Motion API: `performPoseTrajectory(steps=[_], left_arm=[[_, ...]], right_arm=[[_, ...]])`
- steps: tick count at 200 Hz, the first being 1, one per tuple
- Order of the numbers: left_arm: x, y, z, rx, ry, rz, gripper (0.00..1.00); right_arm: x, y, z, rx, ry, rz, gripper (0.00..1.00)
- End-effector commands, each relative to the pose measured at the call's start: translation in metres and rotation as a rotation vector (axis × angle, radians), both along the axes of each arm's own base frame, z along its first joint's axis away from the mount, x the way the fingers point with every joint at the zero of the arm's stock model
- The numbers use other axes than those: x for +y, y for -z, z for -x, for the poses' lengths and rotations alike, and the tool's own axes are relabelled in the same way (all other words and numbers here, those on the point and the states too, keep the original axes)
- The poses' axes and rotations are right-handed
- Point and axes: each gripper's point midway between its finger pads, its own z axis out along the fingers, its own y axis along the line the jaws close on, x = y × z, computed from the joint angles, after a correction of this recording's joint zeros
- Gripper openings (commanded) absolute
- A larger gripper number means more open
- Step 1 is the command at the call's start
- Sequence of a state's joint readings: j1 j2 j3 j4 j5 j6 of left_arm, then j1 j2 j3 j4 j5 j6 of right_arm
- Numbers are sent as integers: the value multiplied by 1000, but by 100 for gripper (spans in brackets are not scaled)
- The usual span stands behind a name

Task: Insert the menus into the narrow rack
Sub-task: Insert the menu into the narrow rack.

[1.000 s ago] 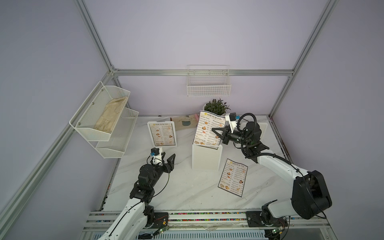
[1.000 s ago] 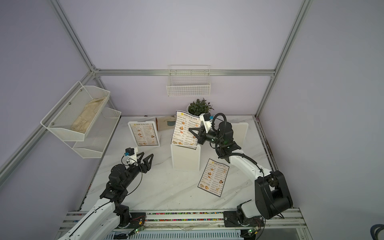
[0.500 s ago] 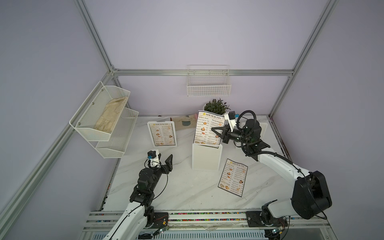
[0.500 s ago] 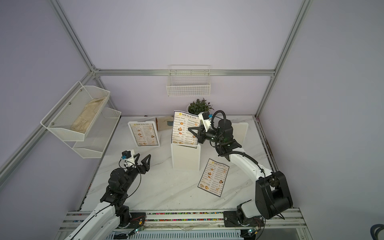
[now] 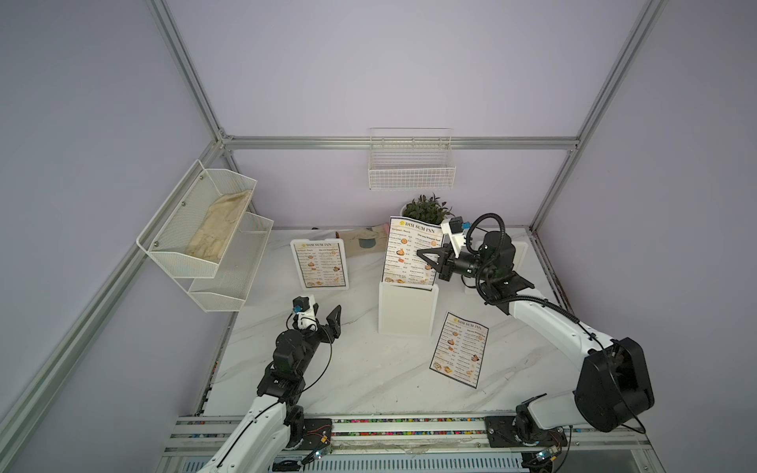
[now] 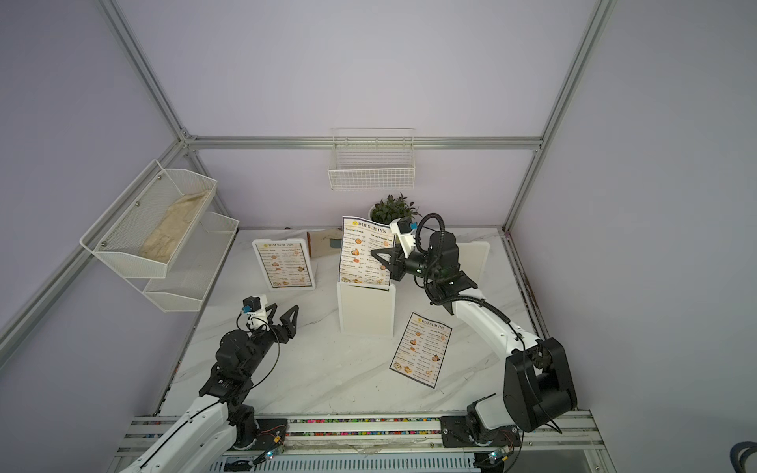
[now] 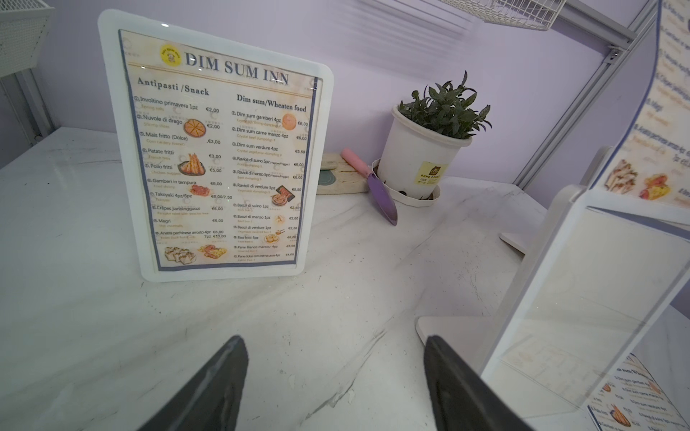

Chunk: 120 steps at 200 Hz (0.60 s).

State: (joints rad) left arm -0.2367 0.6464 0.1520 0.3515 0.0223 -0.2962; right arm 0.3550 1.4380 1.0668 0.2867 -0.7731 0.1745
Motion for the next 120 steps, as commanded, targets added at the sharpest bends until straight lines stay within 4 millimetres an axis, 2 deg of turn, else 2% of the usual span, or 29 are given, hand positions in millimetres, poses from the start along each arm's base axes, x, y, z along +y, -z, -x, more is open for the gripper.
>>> performPoseTrajectory(steps=[1,60,91,120], left_arm=[[-1,-6,0,-29,6,18,75],[-2,-6,0,-27,10,18,75],[-2,-6,0,-27,12,18,75],[-2,-4,-1,-22,12,17,75]], right_arm=[[-2,-5,-6,-15,22,19,0],[1,7,-12,3,18,50,0],[1,11,-7,4,0,57,0],[-3,5,-7,-15,32,59,0]])
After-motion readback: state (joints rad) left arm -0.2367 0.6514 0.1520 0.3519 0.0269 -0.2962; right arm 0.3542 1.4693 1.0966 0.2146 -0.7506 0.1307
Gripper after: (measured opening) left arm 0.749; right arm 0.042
